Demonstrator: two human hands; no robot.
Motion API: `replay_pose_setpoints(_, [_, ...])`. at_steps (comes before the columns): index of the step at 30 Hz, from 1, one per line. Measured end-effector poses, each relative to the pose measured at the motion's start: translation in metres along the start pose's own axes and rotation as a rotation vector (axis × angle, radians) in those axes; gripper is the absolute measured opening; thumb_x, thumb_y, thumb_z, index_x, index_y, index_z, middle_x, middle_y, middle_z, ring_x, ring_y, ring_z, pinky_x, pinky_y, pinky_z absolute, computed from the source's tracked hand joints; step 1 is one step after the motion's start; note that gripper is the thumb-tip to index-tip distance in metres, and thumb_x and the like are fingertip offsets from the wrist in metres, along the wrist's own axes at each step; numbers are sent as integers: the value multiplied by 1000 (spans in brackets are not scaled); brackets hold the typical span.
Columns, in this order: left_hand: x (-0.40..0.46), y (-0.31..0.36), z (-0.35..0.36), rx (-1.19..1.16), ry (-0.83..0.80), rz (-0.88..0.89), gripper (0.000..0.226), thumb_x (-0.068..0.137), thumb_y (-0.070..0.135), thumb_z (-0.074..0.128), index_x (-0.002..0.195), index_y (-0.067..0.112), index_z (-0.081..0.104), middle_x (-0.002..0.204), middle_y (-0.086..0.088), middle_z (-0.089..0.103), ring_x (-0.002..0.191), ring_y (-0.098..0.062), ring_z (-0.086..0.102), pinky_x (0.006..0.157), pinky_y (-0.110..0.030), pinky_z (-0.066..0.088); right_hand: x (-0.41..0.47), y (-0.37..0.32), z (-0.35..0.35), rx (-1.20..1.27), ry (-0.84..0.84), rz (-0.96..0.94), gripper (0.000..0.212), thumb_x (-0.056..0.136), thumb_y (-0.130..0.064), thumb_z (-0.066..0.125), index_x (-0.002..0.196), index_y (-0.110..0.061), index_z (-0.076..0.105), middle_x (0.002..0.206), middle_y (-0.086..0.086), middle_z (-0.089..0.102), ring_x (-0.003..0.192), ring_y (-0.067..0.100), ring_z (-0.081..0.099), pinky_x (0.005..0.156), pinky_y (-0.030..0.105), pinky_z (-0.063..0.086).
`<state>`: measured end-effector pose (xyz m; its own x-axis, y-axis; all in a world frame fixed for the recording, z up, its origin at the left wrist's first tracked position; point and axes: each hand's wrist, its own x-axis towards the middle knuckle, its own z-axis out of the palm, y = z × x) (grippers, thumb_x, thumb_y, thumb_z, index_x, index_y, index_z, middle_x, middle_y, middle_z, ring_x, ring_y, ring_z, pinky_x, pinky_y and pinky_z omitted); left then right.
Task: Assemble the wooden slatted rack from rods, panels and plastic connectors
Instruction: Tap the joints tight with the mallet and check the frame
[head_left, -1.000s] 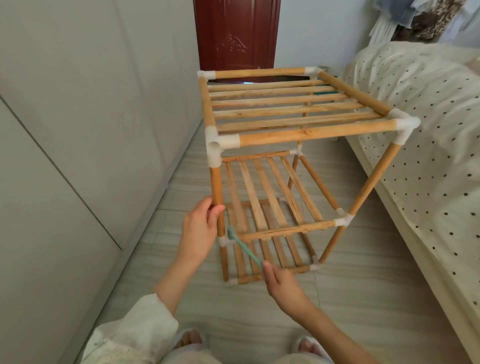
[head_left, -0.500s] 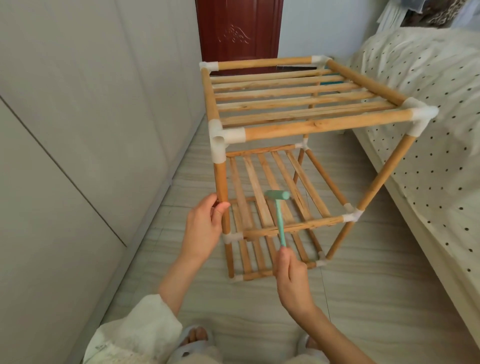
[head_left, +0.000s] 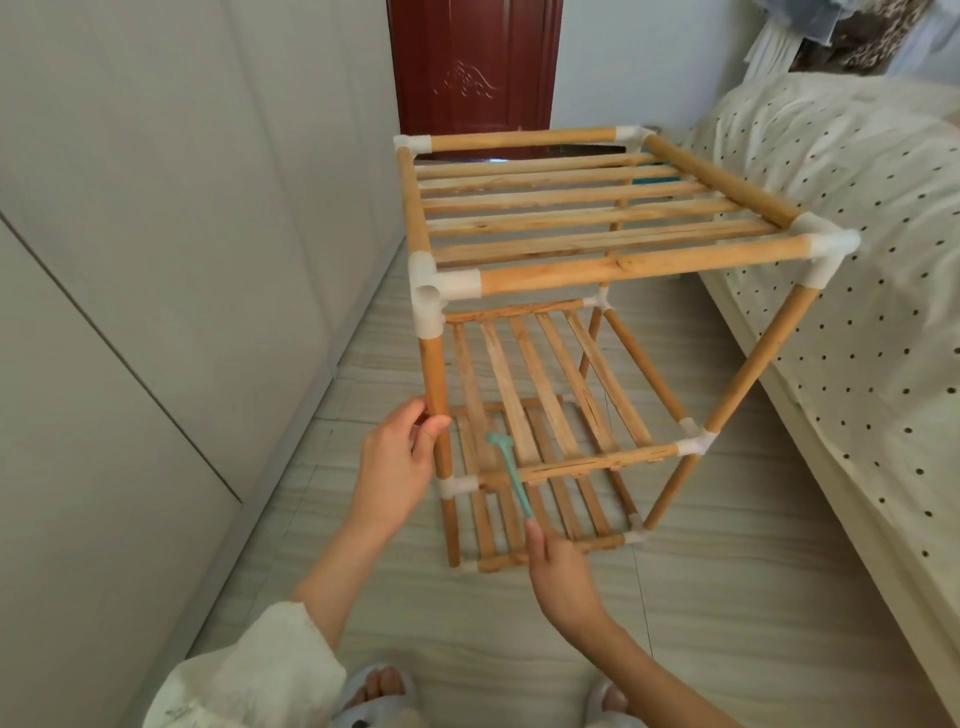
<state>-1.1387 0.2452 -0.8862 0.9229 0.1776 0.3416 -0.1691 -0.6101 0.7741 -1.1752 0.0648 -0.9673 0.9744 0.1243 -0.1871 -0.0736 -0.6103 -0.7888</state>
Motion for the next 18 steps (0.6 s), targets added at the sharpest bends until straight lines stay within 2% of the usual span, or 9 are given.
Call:
replay_pose_setpoints(3, [1, 1, 0, -2, 0, -25, 12, 94, 18, 54, 82, 18, 56, 72, -4, 64, 70, -22, 63, 69, -42, 53, 0, -14, -23, 279, 198, -54, 42, 100, -28, 38, 60, -16, 36, 50, -7, 32, 44, 5, 32, 46, 17, 28])
replay_pose_setpoints(6, [0, 4, 0, -12, -16, -63, 13, 95, 19, 51, 83, 17, 55, 72, -3, 63, 70, -20, 62, 68, -36, 51, 7, -6, -44, 299, 355, 6, 44, 95, -27, 50, 55, -14, 35, 47, -7, 31, 41, 5, 31, 42, 16, 27])
replay_pose_setpoints(10, [-3, 11, 6, 124, 10, -46, 16, 98, 24, 43, 84, 17, 46, 68, 2, 53, 63, -17, 51, 58, -29, 32, 20, 12, -72, 243, 590, 125, 45, 97, -27, 48, 56, -13, 38, 51, 1, 40, 49, 17, 38, 54, 36, 35])
replay_pose_setpoints(12, [-5, 14, 9, 160, 22, -54, 18, 99, 27, 38, 90, 13, 46, 71, 0, 54, 64, -19, 51, 58, -32, 33, 24, 14, -89, 269, 714, 67, 39, 98, -27, 45, 61, -15, 41, 64, 3, 45, 61, 21, 44, 62, 39, 38])
replay_pose_setpoints(15, [-3, 15, 13, 177, 18, -77, 22, 100, 29, 34, 97, 11, 47, 84, -8, 63, 71, -26, 59, 62, -41, 45, 33, 11, -120, 136, 799, -1, 27, 100, -22, 41, 85, -6, 56, 104, 9, 48, 99, 25, 46, 84, 32, 35])
replay_pose_setpoints(16, [-2, 15, 13, 182, 15, -91, 22, 100, 29, 34, 97, 12, 46, 87, -9, 64, 72, -26, 59, 63, -41, 46, 40, 11, -130, 71, 802, 13, 28, 100, -21, 40, 96, 0, 57, 121, 14, 45, 113, 27, 43, 92, 31, 34])
replay_pose_setpoints(18, [0, 14, 14, 181, 15, -115, 22, 100, 29, 33, 98, 12, 46, 90, -9, 65, 73, -24, 57, 63, -39, 44, 56, 14, -145, 5, 749, 45, 31, 100, -22, 40, 107, 3, 56, 147, 19, 28, 135, 31, 27, 108, 38, 27])
